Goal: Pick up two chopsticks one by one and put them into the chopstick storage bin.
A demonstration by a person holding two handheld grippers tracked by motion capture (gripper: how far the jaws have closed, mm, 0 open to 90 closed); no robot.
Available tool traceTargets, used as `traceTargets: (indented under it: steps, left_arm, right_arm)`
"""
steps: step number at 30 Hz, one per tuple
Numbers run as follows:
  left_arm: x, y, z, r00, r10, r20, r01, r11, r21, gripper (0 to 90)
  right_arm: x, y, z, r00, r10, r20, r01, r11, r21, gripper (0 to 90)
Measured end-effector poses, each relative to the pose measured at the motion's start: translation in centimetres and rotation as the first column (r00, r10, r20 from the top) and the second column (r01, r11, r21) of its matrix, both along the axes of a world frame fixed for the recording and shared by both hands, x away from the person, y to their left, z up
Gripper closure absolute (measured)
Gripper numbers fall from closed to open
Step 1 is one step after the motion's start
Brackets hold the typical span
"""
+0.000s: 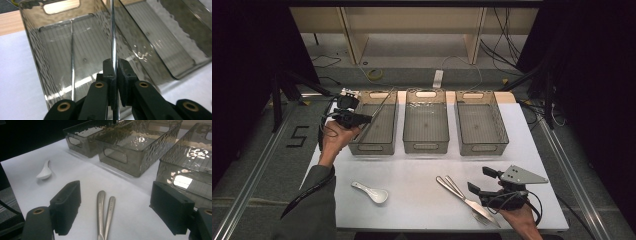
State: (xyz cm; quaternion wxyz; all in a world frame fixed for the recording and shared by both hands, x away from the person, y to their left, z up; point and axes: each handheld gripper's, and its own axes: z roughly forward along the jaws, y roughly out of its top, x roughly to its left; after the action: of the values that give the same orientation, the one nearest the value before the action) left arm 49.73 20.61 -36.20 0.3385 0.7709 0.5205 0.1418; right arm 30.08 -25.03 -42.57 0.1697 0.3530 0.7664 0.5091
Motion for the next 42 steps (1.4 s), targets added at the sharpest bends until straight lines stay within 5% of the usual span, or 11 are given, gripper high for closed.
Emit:
traceTargets:
  steps: [19,36,38,42]
  left_arm:
    - [2.7,1.2,-2.1,0.9976,0.060,-0.034,-0.060,0.9982,-0.003,84.7]
    - [3.6,1.5,-4.1,0.9947,0.095,-0.041,-0.094,0.9953,0.025,84.2]
    - [3.7,1.5,-4.2,0.9933,0.110,-0.034,-0.109,0.9933,0.037,82.5]
    - [3.7,1.7,-4.1,0.9915,0.127,-0.027,-0.127,0.9919,0.006,56.1]
  right_arm:
    - [0.0,0.0,0.0,1.0000,0.004,-0.001,-0.004,1.000,0.002,25.3]
    - [0.0,0.0,0.0,1.0000,0.005,-0.002,-0.005,1.000,0.001,25.3]
    - [0.0,0.0,0.0,1.0000,0.005,-0.001,-0.005,1.000,0.002,25.3]
    - [0.0,0.0,0.0,1.0000,0.006,-0.001,-0.006,1.000,0.001,25.4]
